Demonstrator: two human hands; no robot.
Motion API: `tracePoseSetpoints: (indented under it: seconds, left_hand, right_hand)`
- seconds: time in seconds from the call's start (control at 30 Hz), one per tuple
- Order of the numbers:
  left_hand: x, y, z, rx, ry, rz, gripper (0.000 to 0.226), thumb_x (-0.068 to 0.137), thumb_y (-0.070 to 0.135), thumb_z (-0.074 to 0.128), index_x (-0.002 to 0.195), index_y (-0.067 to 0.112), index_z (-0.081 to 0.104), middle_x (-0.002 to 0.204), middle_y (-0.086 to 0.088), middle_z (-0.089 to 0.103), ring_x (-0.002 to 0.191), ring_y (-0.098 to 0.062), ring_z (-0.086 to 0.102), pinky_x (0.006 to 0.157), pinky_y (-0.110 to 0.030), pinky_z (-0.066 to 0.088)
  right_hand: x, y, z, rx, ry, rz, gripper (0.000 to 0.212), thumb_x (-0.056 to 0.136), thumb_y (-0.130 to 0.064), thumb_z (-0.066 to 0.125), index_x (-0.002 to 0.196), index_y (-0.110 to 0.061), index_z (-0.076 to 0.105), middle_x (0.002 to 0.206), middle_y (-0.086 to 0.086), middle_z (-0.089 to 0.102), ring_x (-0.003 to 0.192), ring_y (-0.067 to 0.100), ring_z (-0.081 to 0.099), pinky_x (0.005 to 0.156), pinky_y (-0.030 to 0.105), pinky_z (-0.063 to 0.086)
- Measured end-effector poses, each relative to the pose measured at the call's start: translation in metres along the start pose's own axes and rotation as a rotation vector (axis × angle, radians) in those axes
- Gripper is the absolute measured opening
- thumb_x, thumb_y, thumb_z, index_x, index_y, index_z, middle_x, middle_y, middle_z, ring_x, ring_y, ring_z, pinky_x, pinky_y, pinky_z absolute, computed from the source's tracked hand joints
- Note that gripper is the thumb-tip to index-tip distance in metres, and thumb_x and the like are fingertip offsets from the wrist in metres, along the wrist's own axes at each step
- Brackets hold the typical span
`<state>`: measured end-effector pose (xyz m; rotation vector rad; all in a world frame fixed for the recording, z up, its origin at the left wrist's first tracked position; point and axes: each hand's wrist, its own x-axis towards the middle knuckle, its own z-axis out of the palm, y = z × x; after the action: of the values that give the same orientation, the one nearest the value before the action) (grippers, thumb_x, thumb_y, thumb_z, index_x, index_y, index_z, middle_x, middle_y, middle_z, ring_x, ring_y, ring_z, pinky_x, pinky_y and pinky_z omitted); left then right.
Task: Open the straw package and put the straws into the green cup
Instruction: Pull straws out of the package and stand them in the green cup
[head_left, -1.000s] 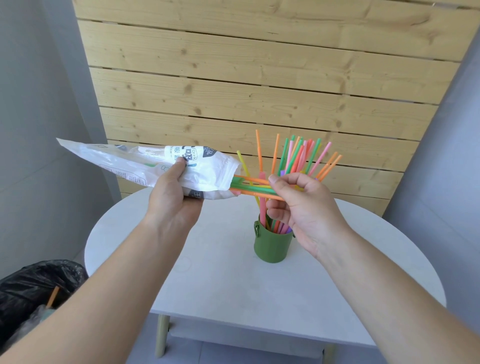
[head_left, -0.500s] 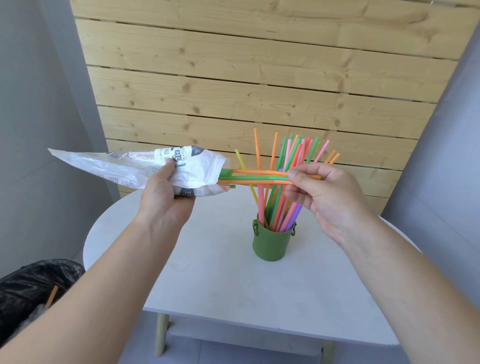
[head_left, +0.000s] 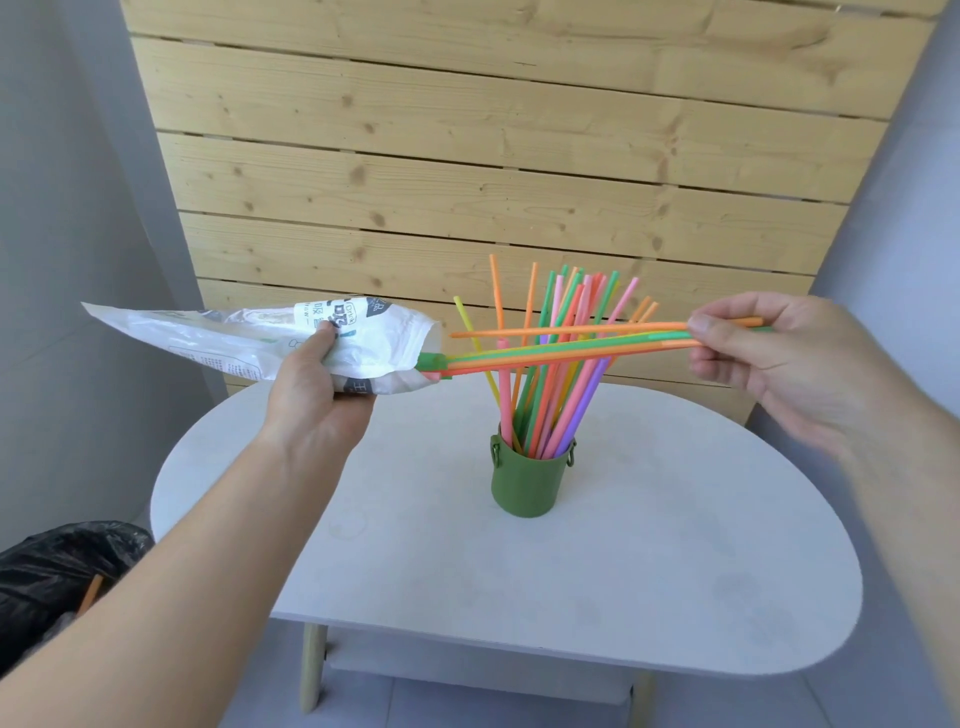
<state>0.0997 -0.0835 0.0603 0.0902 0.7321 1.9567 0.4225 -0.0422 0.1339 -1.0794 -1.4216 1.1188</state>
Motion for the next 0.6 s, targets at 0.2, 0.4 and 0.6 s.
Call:
tracePoseSetpoints:
  seconds: [0.2, 0.4, 0.6]
  left_hand:
    - [0.002, -0.009, 0.001, 0.018, 0.004, -0.015, 0.021, 0.103, 0.014, 0.063, 0.122, 0.005, 0.067, 0.091, -0.005, 0.082, 0.084, -0.022, 0.081, 0.065, -0.051, 0.065]
    - [-0.002, -0.016, 0.0, 0.043, -0.024, -0.063, 0.02, 0.104, 0.015, 0.061, 0.123, 0.008, 0.065, 0.107, -0.009, 0.079, 0.092, -0.029, 0.08, 0.047, -0.065, 0.055]
    - [-0.006, -0.023, 0.001, 0.091, -0.054, -0.091, 0.014, 0.106, 0.018, 0.059, 0.115, 0.008, 0.064, 0.121, -0.011, 0.075, 0.093, -0.03, 0.078, 0.045, -0.062, 0.055]
  right_hand:
    - [0.002, -0.007, -0.031, -0.142, 0.011, -0.017, 0.002, 0.088, -0.004, 0.069, 0.087, -0.005, 0.068, 0.079, 0.013, 0.064, 0.056, 0.011, 0.066, 0.058, 0.018, 0.058]
    - [0.006, -0.011, -0.046, -0.269, 0.012, -0.026, 0.003, 0.086, -0.005, 0.072, 0.086, -0.006, 0.07, 0.084, 0.017, 0.067, 0.058, 0.014, 0.069, 0.06, 0.019, 0.058]
    - [0.009, -0.014, -0.046, -0.438, 0.013, -0.048, 0.004, 0.085, -0.008, 0.076, 0.084, -0.011, 0.073, 0.077, 0.015, 0.072, 0.064, 0.023, 0.073, 0.066, 0.026, 0.063]
